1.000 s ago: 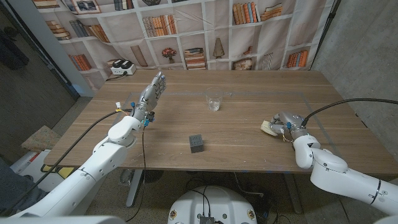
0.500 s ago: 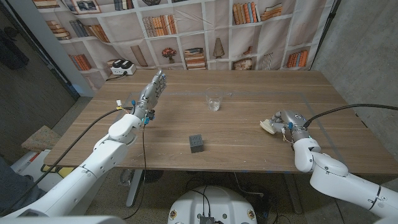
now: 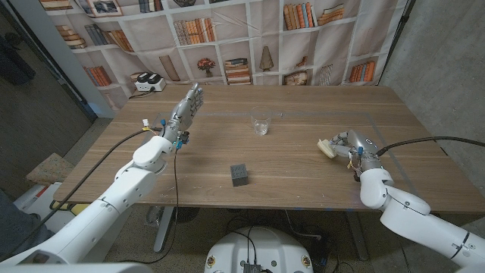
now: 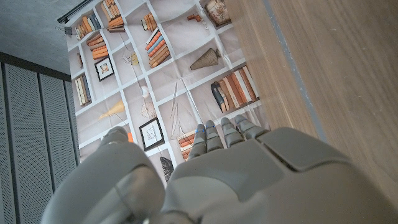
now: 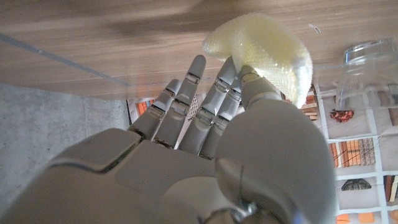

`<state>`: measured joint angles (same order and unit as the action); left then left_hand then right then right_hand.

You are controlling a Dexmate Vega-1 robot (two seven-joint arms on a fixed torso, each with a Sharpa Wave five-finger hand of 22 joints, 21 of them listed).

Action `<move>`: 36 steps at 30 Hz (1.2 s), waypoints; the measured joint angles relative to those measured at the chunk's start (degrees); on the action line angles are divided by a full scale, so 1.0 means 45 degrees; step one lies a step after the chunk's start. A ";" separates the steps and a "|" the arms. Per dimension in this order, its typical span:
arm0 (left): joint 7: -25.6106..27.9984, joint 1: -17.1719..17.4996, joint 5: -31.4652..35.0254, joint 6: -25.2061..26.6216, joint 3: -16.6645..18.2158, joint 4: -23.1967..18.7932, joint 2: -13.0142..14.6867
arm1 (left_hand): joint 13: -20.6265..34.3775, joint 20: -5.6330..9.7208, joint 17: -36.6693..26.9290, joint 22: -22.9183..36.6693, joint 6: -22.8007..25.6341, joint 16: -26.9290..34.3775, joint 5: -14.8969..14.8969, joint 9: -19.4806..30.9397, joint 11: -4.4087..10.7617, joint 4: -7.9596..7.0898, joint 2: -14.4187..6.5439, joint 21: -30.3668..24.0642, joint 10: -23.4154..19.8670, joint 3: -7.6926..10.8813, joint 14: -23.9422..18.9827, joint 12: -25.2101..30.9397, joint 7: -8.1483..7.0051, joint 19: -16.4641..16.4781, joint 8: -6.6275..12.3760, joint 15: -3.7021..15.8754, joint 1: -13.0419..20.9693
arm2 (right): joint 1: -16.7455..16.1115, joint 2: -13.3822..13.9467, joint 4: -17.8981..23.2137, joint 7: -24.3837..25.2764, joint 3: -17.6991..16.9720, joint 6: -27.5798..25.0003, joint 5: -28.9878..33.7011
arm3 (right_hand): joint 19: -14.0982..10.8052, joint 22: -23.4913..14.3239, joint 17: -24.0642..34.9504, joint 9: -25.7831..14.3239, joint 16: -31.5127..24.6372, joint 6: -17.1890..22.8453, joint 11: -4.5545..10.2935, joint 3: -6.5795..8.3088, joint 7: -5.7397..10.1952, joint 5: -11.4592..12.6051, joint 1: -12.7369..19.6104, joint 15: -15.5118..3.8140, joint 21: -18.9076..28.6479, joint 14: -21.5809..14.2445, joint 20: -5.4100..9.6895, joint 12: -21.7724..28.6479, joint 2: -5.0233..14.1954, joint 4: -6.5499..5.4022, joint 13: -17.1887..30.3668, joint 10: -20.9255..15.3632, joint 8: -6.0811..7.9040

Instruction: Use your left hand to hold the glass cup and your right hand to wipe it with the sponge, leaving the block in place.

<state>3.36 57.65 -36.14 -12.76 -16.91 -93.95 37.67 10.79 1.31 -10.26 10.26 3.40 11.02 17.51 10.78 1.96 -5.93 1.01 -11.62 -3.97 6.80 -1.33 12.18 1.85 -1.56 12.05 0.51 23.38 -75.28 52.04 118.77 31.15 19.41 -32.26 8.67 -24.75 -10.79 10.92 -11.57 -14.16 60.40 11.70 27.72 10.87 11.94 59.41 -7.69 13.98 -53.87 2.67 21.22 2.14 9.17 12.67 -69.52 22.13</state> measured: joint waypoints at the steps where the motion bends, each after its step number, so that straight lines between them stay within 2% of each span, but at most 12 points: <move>1: 0.0033 -0.0013 0.0038 0.0004 -0.0005 0.0000 0.0000 | 0.0000 0.0000 0.0000 0.0000 0.0000 0.0000 0.0000 0.0000 0.0024 0.0024 -0.0052 0.0000 -0.0025 -0.0024 0.0000 0.0000 0.0000 0.0000 0.0000 0.0000 0.0052 | -0.0074 -0.0100 -0.0056 0.0040 -0.0146 0.0341 -0.0354 | 0.0000 0.0000 0.0001 -0.0001 0.0005 0.0000 -0.0001 0.0000 0.0000 -0.0001 0.0000 0.0000 0.0000 0.0000 0.0000 0.0000 0.0000 0.0000 0.0000 0.0001 -0.0001; 4: 0.0113 -0.0041 0.0165 0.0008 -0.0016 -0.0021 0.0020 | 0.0000 -0.0004 0.0000 -0.0030 0.0000 0.0000 0.0000 0.0000 0.0024 0.0084 -0.0183 0.0000 -0.0025 0.0015 -0.0008 0.0000 0.0000 0.0004 0.0000 0.0008 0.0189 | -0.0233 -0.0371 -0.0170 0.0118 -0.0529 0.0917 -0.0980 | 0.0000 0.0000 -0.0049 -0.0001 0.0006 0.0000 0.0000 0.0000 0.0000 -0.0003 0.0000 0.0001 0.0000 0.0000 0.0000 0.0000 0.0000 0.0000 0.0038 0.0000 -0.0004; 9: 0.0310 -0.0061 0.0492 0.0008 -0.0023 -0.0190 0.0113 | 0.0000 -0.0014 0.0031 -0.0030 0.0003 0.0000 0.0000 0.0000 0.0030 0.0420 -0.0096 -0.0023 -0.0123 0.0128 -0.0240 0.0000 -0.0005 0.0352 0.0000 0.0048 0.0817 | -0.0320 -0.0613 -0.0212 0.0207 -0.0848 0.1380 -0.1477 | 0.0001 0.0000 -0.0059 -0.0004 0.0099 -0.0001 0.0044 0.0000 0.0001 -0.0004 0.0001 0.0001 -0.0001 0.0001 0.0000 0.0048 0.0000 0.0000 0.0055 -0.0046 -0.0041; 15: 0.0824 -0.0032 0.1224 0.0046 -0.0050 -0.0599 0.0311 | 0.0000 -0.0067 0.0031 -0.0030 0.0145 0.0000 0.0000 0.0000 0.0059 0.0858 -0.0097 -0.0073 -0.0343 0.0281 -0.0513 0.0000 -0.0057 0.0530 0.0000 0.0049 0.1481 | -0.0280 -0.0696 -0.0182 0.0244 -0.0918 0.1482 -0.1663 | 0.0001 0.0000 -0.0058 -0.0008 0.0195 -0.0002 0.0044 0.0000 0.0001 -0.0006 0.0016 0.0002 -0.0001 0.0003 -0.0001 0.0064 -0.0016 0.0000 0.0061 -0.0045 -0.0074; 23: 0.1351 -0.0007 0.2384 0.0370 -0.0227 -0.1012 0.0580 | 0.0000 0.0064 0.0031 0.0007 0.0431 0.0079 0.0000 0.0000 0.0118 0.1413 0.0254 -0.0208 -0.0649 0.0289 -0.0981 0.0000 -0.0024 0.1036 0.0059 0.0112 0.2332 | -0.0202 -0.0693 0.0003 0.0271 -0.0917 0.1541 -0.1673 | 0.0001 0.0000 -0.0112 -0.0009 0.0195 -0.0002 0.0042 -0.0035 0.0002 -0.0008 0.0016 0.0004 -0.0002 0.0003 -0.0001 0.0066 -0.0016 -0.0035 0.0122 -0.0043 -0.0110; 28: 0.1595 -0.0228 0.3155 0.0657 -0.0511 -0.1156 0.0719 | 0.0000 0.0002 -0.0006 0.0070 0.0590 0.0115 0.0000 0.0000 0.0180 0.1629 0.0428 -0.0261 -0.0911 0.0239 -0.1198 0.0087 -0.0047 0.1234 0.0108 0.0129 0.2610 | -0.0175 -0.0687 0.0166 0.0323 -0.0866 0.1503 -0.1576 | 0.0001 0.0000 -0.0089 -0.0008 0.0195 -0.0002 0.0041 -0.0035 0.0002 0.0012 0.0016 0.0004 -0.0003 0.0004 -0.0001 0.0066 -0.0016 -0.0035 0.0123 -0.0042 -0.0111; 36: 0.1963 -0.0590 0.4509 0.1231 -0.0909 -0.1224 0.0770 | 0.0000 0.0002 -0.0006 0.0070 0.0797 0.0115 0.0000 0.0000 0.0244 0.1778 0.0653 -0.0260 -0.1110 0.0195 -0.1369 0.0087 -0.0117 0.1233 0.0108 0.0230 0.2928 | -0.0126 -0.0687 0.0473 0.0363 -0.0768 0.1286 -0.1418 | 0.0002 0.0000 -0.0082 -0.0005 0.0272 -0.0003 0.0040 -0.0035 0.0003 0.0046 0.0016 0.0004 -0.0007 0.0005 -0.0001 0.0059 -0.0016 -0.0035 0.0123 -0.0040 -0.0128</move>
<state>12.19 55.00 -15.85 -7.22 -21.00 -99.46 41.14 10.79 1.32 -10.29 10.57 6.98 11.54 17.51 10.78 3.06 2.07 3.95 -12.80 -8.97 7.68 -7.49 12.57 1.32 3.99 12.53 1.54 36.55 -75.85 48.95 120.90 32.79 15.95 -26.48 2.29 -24.74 -10.79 10.55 -11.59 -12.93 60.38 11.88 27.56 10.88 12.15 59.48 -7.67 13.95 -53.85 2.66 21.48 2.07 9.01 13.22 -69.71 21.56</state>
